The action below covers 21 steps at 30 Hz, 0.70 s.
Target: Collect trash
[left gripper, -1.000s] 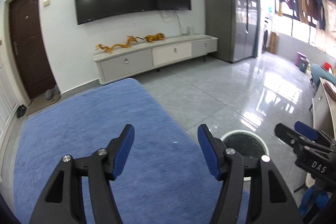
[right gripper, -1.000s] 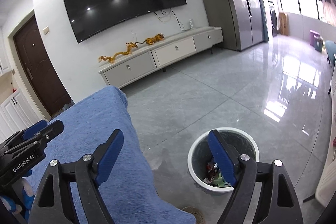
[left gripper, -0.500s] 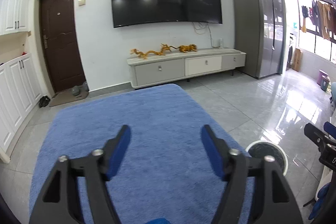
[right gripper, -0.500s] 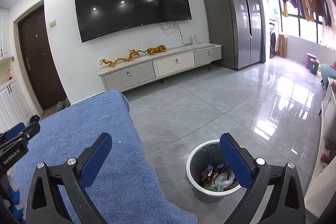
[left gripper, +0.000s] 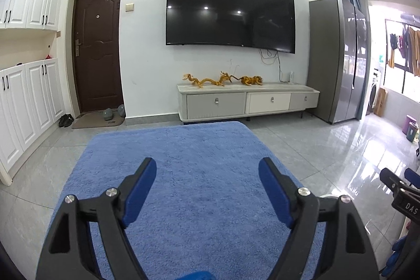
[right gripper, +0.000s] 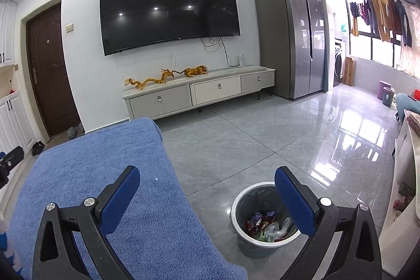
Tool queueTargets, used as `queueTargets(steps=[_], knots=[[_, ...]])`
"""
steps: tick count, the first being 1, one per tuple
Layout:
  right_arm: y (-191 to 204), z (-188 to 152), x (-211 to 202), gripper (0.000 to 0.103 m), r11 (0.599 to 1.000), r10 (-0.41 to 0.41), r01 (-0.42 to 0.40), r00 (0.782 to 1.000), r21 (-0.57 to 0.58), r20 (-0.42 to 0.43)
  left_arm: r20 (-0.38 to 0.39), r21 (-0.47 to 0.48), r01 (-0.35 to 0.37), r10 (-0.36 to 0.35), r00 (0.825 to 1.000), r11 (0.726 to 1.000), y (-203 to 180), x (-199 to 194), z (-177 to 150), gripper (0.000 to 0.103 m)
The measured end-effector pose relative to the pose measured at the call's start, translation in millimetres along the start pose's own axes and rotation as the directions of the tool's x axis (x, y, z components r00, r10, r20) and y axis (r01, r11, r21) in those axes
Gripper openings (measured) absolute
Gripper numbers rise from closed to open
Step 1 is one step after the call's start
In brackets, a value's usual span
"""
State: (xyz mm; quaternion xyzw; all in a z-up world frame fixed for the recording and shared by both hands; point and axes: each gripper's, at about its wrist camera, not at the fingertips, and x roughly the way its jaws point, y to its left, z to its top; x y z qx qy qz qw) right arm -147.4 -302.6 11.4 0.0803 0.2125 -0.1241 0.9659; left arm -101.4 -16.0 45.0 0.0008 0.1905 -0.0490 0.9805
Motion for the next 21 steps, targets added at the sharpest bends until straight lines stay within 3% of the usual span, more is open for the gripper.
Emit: queueTargets(steps=[10, 21], knots=[[9.3, -2.7, -12.3, 0.103, 1.0, 0.001, 0.0, 1.0, -0.021, 0.03, 0.004, -0.03, 0.003, -0.003, 1.0, 1.0, 19.5, -15.5, -5.6, 0.08], [11.0, -5.1, -27.5, 0.103, 1.0, -0.003, 0.004, 0.998, -0.024, 0.055, 0.009, -0.019, 0.015, -0.015, 1.0, 1.0, 15.4, -29.9, -12.1, 0.081]])
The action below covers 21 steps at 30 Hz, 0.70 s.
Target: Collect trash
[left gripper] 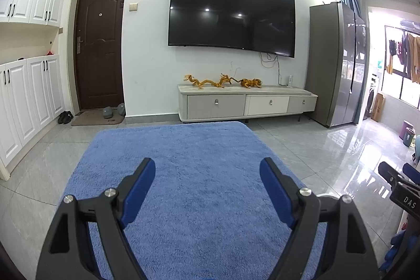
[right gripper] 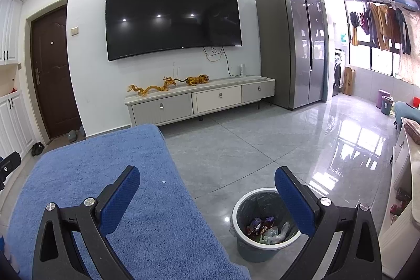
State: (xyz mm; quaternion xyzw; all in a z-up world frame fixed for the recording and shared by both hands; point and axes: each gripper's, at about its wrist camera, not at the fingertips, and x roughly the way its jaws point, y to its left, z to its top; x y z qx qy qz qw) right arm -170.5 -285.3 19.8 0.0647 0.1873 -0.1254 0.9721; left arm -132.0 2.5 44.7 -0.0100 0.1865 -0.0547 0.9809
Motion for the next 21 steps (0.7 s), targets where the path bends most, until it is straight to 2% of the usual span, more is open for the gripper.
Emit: queueTargets(steps=[12, 21], knots=[[-6.0, 0.2, -9.2, 0.103, 1.0, -0.009, 0.009, 1.0, 0.016, 0.016, -0.008, 0.022, 0.036, -0.036, 0.999, 0.999, -18.5, -6.4, 1.0, 0.081], [-7.9, -4.3, 0.3, 0.103, 1.0, -0.018, 0.018, 1.0, 0.013, -0.004, -0.042, 0.056, 0.052, -0.05, 0.998, 0.997, -37.5, 11.8, -2.0, 0.081]])
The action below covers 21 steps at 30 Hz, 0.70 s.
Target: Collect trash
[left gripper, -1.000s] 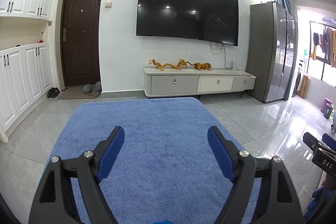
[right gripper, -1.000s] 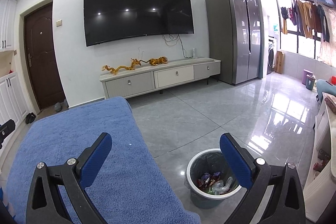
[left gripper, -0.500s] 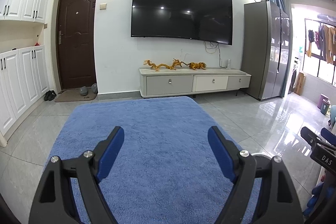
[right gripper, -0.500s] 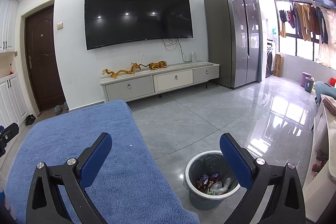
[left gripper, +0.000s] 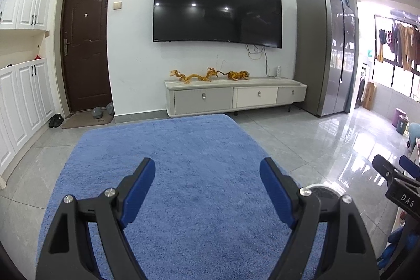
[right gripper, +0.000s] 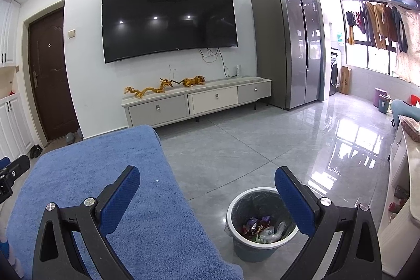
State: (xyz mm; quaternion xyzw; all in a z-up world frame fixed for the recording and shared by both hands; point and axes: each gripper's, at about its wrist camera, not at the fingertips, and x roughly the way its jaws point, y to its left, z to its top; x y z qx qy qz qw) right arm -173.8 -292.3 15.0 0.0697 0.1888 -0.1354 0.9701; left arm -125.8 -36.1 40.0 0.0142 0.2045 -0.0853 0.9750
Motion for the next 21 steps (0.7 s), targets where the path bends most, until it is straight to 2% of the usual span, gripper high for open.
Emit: queueTargets(steps=[9, 21], knots=[[-8.7, -4.7, 22.0, 0.103, 1.0, -0.017, 0.017, 0.999, 0.007, -0.039, -0.022, 0.054, 0.001, 0.0, 1.0, 0.999, -21.9, 24.9, -1.7, 0.081], [-12.2, -4.3, 34.5, 0.103, 1.0, -0.028, 0.027, 0.999, -0.016, -0.041, -0.028, 0.083, 0.003, 0.0, 1.0, 0.997, -38.4, 47.7, 8.2, 0.081]])
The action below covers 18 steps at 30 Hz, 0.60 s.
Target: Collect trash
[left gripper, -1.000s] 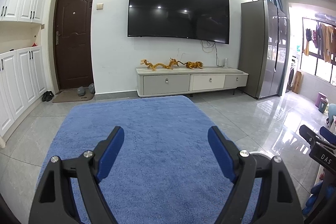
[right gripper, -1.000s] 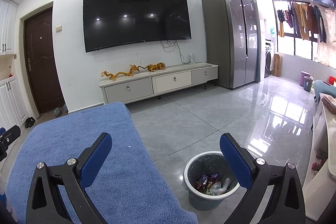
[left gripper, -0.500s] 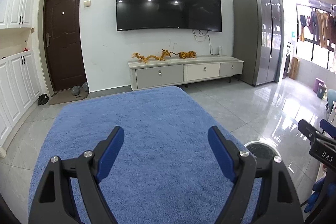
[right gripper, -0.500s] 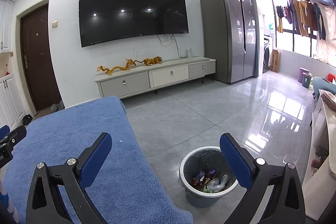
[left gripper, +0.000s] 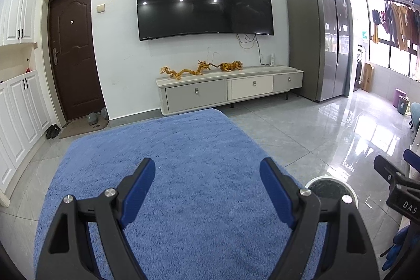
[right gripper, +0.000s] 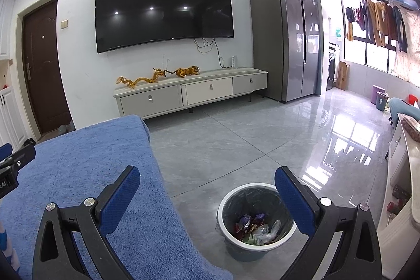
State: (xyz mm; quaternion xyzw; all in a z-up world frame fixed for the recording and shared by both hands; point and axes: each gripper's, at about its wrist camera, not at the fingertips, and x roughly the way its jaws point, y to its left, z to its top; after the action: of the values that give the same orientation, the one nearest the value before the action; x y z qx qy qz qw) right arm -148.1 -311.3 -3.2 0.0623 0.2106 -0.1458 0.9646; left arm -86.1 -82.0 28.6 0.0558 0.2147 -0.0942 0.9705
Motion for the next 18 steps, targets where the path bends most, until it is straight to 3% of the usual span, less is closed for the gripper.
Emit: queueTargets(steps=[18], knots=[[0.4, 1.0, 13.0, 0.103, 1.0, -0.003, 0.003, 1.0, -0.01, -0.026, -0.029, 0.001, 0.012, -0.012, 1.0, 1.0, -1.3, 19.1, 5.2, 0.081]])
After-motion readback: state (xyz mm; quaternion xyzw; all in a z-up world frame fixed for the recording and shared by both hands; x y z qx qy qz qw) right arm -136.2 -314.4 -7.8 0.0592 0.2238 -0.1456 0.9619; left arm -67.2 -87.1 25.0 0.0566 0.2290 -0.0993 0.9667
